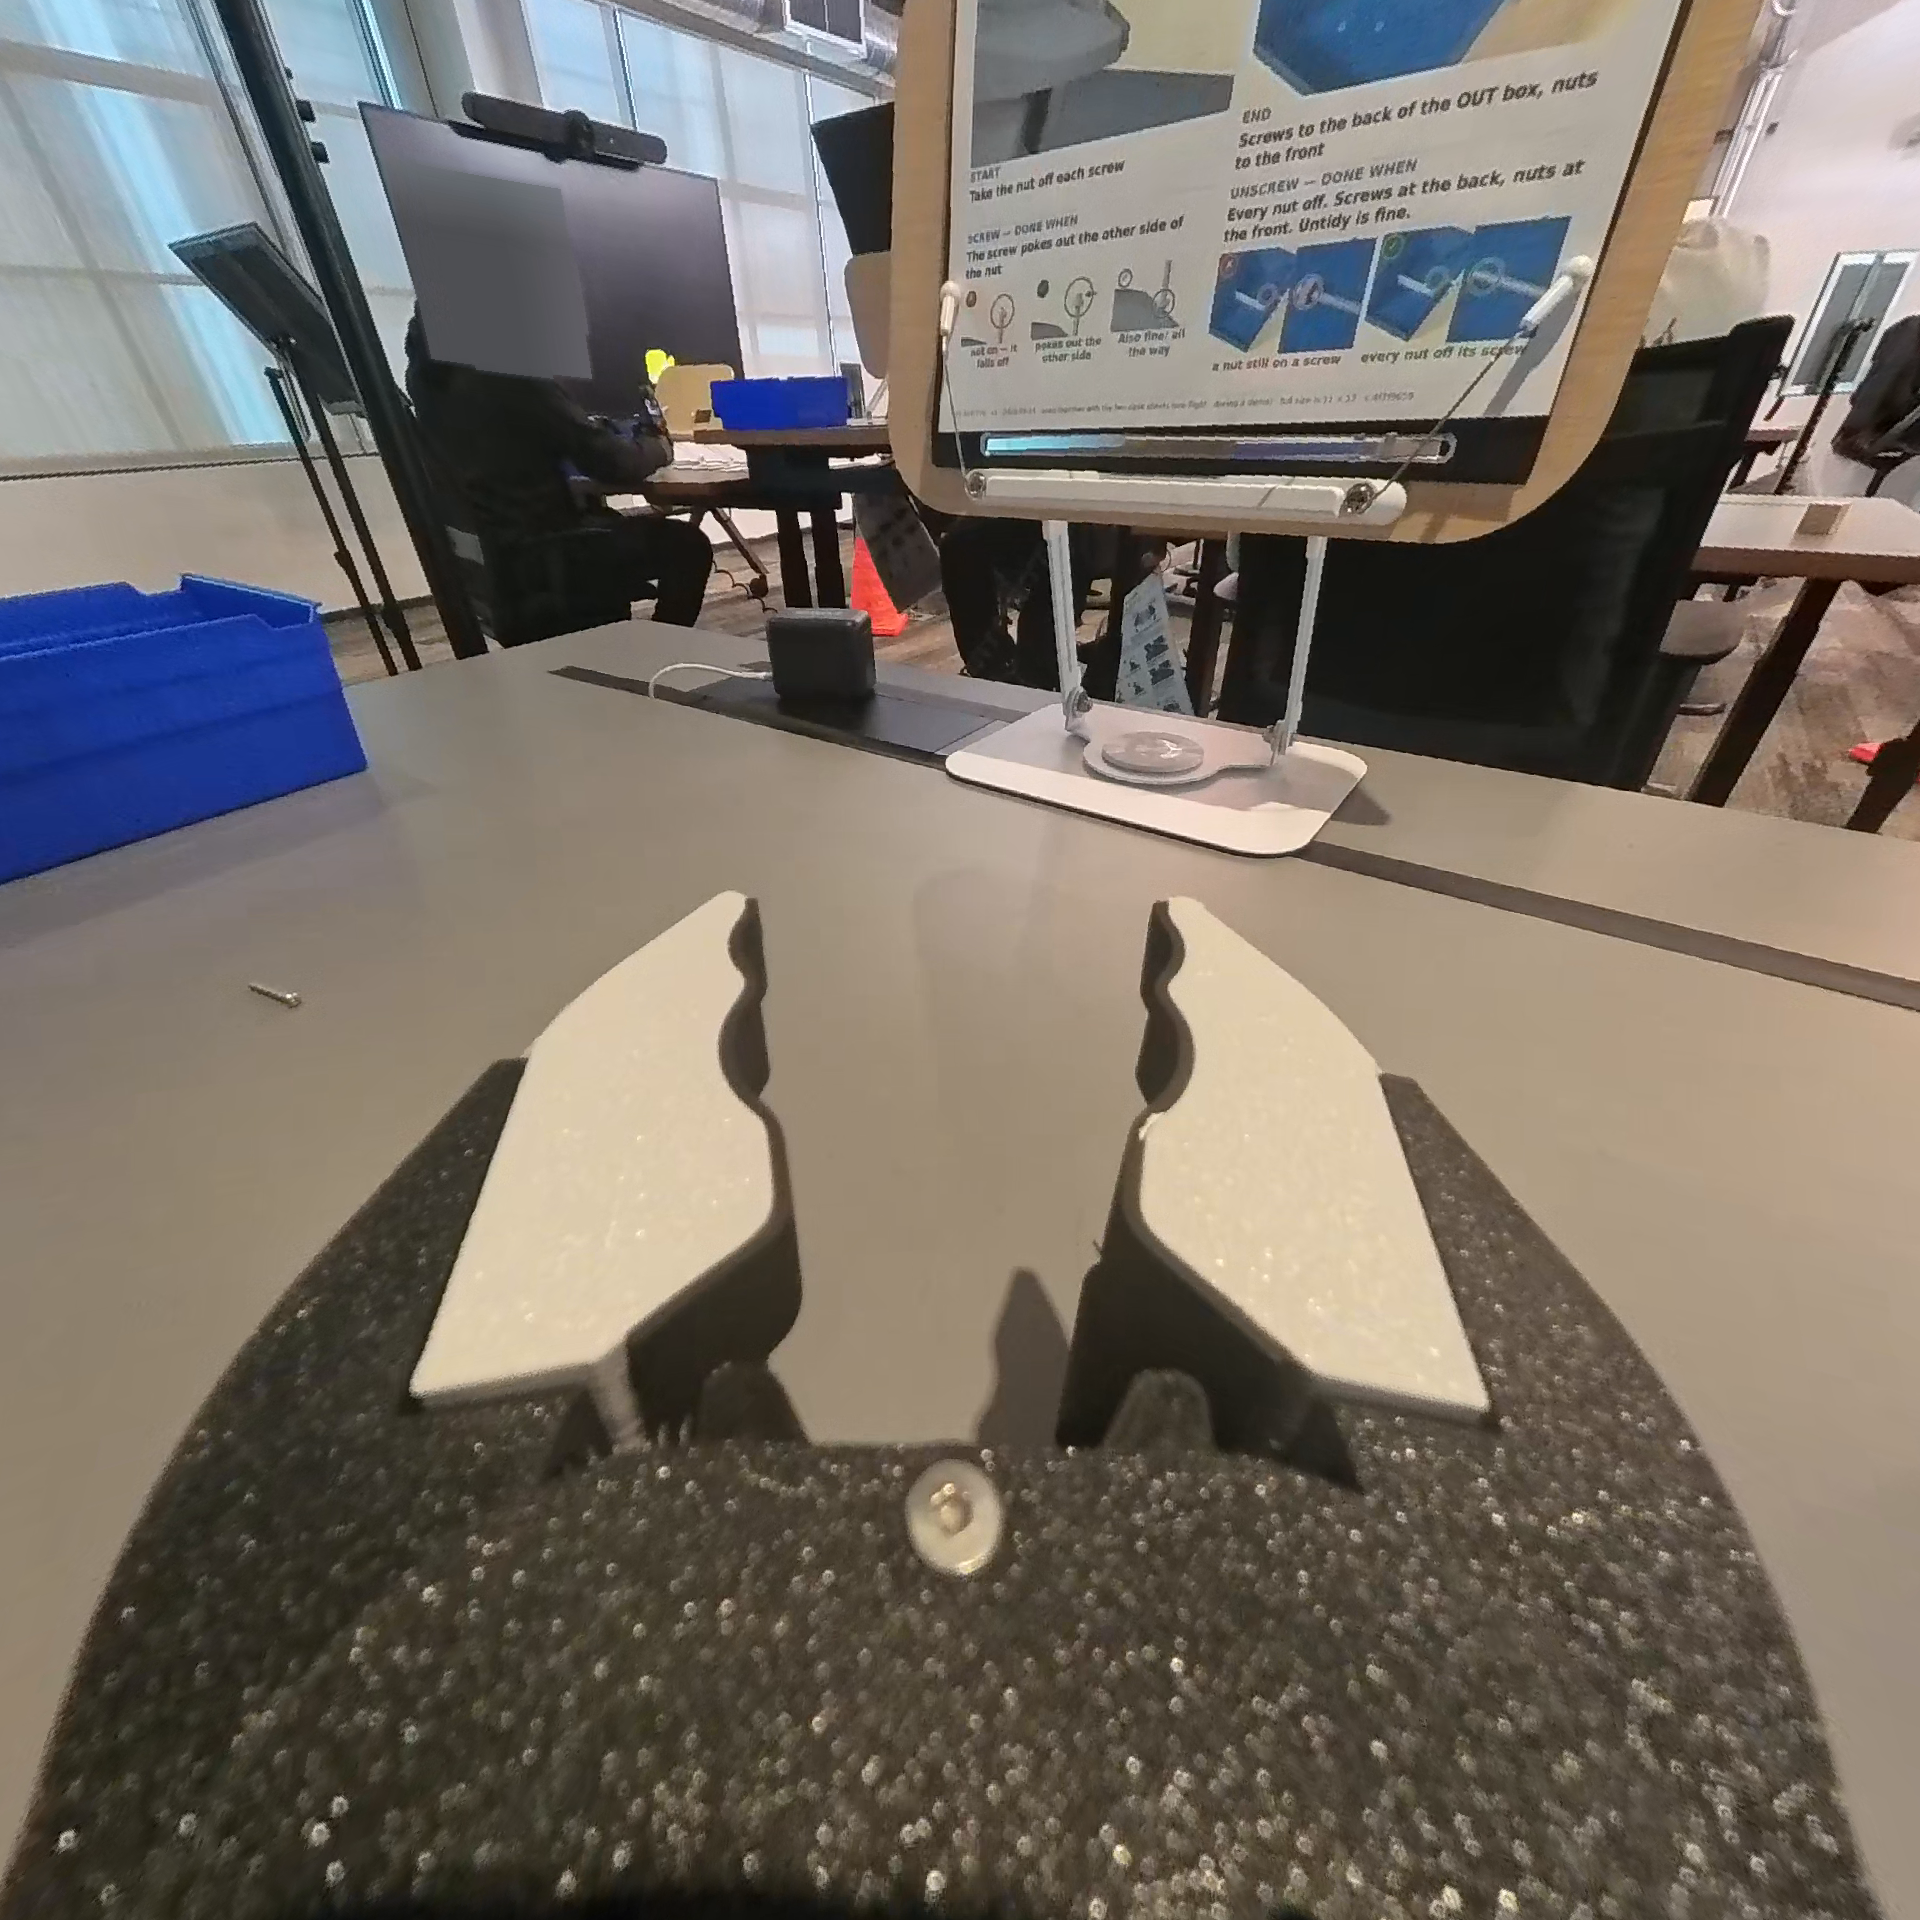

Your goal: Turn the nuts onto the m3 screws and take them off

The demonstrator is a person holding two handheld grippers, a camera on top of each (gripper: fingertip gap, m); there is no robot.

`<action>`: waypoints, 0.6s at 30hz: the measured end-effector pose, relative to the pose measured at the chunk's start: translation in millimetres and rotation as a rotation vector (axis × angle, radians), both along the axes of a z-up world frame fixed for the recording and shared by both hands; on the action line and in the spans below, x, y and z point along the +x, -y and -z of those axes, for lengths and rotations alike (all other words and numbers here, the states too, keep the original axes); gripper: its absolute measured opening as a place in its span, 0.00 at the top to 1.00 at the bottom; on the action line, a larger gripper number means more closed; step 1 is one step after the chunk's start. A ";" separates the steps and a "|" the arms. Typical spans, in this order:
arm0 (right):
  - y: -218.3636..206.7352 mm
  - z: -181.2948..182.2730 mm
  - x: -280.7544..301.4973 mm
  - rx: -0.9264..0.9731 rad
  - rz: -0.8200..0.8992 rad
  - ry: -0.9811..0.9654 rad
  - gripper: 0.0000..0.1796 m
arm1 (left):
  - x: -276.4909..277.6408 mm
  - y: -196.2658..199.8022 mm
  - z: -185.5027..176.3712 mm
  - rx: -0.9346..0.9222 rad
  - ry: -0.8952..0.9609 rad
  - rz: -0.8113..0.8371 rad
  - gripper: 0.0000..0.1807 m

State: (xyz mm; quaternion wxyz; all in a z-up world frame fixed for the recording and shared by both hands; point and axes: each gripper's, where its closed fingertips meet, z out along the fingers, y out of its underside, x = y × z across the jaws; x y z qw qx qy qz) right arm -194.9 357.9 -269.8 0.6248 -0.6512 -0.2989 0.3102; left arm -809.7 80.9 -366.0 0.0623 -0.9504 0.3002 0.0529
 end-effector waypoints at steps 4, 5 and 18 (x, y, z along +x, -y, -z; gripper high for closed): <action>0.4 -0.5 0.1 0.000 -0.002 -0.001 0.61 | 2.4 -2.0 2.6 -0.023 -0.016 0.008 0.89; 0.6 -0.4 -0.1 0.000 -0.003 -0.001 0.61 | 4.1 -3.3 2.6 -0.022 -0.012 0.013 0.89; 1.5 -0.6 -0.6 0.002 -0.005 0.001 0.61 | 50.6 -24.9 7.9 0.021 0.095 0.166 0.86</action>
